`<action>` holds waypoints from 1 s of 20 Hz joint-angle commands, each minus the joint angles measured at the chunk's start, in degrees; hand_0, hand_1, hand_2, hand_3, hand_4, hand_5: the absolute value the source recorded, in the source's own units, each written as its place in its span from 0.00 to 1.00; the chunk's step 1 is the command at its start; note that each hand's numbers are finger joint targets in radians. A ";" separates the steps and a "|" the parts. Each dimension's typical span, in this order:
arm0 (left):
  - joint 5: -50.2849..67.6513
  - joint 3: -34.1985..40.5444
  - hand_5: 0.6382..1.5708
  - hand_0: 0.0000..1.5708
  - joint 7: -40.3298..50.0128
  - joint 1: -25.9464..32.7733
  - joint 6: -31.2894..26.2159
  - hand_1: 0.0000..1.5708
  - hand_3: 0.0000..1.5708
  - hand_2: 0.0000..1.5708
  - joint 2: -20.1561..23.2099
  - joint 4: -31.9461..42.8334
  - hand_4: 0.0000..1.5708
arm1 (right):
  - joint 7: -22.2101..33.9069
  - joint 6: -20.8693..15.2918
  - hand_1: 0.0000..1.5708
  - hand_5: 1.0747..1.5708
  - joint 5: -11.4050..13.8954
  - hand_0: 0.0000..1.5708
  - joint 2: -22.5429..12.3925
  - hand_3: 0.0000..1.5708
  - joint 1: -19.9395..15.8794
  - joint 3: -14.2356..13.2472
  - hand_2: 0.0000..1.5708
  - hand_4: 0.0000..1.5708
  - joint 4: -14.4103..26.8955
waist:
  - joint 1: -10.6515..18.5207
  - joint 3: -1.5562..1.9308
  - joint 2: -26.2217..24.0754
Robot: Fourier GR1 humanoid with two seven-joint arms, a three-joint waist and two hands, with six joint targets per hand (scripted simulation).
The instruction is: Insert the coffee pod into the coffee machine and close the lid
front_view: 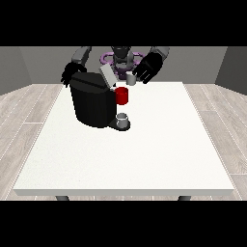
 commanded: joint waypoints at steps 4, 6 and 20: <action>-1.15 -0.25 1.00 0.80 1.34 -2.00 0.71 0.80 0.79 0.83 -0.42 0.58 0.31 | -1.44 1.45 0.00 1.00 -0.36 0.00 -2.72 0.00 0.50 -1.87 0.00 0.33 -0.65 | -1.31 0.01 1.71; -1.69 -0.82 1.00 0.81 0.86 -2.54 3.55 0.81 0.79 0.83 -3.12 0.25 0.31 | 0.07 -0.89 0.00 1.00 1.61 0.00 -0.75 0.00 -1.08 0.05 0.00 0.29 -1.00 | -1.31 0.00 3.16; -2.72 -1.73 1.00 0.75 -1.56 -3.43 0.61 0.75 0.75 0.80 -2.29 0.94 0.32 | -3.83 -0.98 0.00 1.00 -0.26 0.00 -0.14 0.00 0.83 -2.51 0.00 0.33 -0.05 | 0.89 0.01 4.37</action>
